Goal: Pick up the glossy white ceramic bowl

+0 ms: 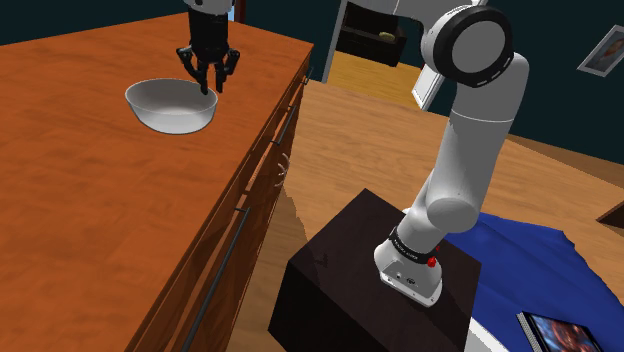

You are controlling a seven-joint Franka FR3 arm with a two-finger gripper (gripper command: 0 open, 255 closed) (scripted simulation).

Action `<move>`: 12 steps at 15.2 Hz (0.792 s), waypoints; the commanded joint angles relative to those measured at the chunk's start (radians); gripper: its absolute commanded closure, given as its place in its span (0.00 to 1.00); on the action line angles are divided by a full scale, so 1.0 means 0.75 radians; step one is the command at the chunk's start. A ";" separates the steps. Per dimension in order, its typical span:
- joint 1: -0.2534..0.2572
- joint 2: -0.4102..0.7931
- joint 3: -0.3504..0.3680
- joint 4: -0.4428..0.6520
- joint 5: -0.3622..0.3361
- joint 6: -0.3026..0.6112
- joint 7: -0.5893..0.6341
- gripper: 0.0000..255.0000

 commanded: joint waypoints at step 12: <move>0.007 0.015 0.002 0.090 -0.004 -0.075 0.000 1.00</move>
